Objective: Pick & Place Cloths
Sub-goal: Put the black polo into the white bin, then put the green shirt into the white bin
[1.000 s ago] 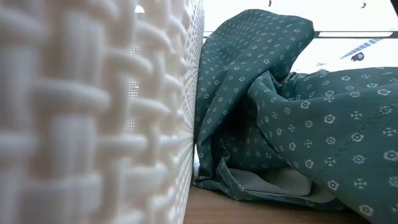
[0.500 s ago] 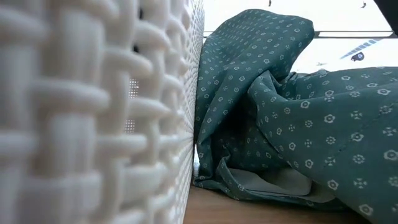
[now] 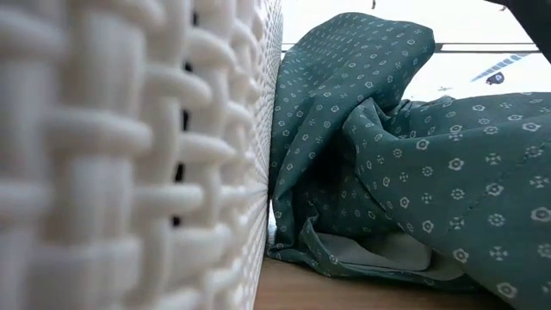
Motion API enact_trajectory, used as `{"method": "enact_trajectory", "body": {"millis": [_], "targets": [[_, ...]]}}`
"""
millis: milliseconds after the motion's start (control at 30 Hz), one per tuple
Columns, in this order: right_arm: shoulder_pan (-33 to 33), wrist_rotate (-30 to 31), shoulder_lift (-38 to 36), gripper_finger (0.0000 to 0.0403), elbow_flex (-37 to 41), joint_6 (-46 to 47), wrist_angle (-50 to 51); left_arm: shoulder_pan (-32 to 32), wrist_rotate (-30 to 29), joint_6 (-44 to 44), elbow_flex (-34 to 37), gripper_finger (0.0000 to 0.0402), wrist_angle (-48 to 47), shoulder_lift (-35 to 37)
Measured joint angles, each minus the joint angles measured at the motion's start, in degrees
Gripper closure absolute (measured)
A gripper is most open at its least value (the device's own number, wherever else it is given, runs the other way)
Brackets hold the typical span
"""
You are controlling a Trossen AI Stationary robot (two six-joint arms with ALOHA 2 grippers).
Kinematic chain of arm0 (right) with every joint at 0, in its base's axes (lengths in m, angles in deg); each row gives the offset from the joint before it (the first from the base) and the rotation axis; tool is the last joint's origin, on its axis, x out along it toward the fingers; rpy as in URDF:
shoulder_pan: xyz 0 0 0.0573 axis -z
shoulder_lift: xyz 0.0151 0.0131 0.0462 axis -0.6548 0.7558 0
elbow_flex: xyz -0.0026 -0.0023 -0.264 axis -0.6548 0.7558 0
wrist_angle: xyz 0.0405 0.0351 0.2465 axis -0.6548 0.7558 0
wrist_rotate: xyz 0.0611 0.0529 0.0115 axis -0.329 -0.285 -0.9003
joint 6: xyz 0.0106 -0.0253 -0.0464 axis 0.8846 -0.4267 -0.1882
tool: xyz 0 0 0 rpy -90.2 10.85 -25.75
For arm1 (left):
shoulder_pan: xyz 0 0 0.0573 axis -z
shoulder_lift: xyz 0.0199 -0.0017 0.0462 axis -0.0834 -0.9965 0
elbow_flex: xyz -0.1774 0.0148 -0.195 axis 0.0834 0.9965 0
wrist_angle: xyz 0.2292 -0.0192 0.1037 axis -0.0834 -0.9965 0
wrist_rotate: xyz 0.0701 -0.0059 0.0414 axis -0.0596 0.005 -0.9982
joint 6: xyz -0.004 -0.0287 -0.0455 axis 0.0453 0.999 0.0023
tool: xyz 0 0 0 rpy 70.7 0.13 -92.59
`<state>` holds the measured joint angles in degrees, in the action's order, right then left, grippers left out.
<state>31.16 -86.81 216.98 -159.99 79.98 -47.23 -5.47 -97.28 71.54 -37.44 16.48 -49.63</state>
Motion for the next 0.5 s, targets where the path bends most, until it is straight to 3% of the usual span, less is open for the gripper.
{"method": "enact_trajectory", "body": {"millis": [267,500], "targets": [[-0.15,-1.21,0.42,0.0267,0.22,-0.13,-0.44,-0.01,0.0,-0.01,0.0,0.0367,0.0,-0.02],[-2.63,-6.2,-2.89,0.022,0.16,-2.0,-1.11,-0.01,0.0,0.0,0.0,0.0367,0.0,-0.02]]}}
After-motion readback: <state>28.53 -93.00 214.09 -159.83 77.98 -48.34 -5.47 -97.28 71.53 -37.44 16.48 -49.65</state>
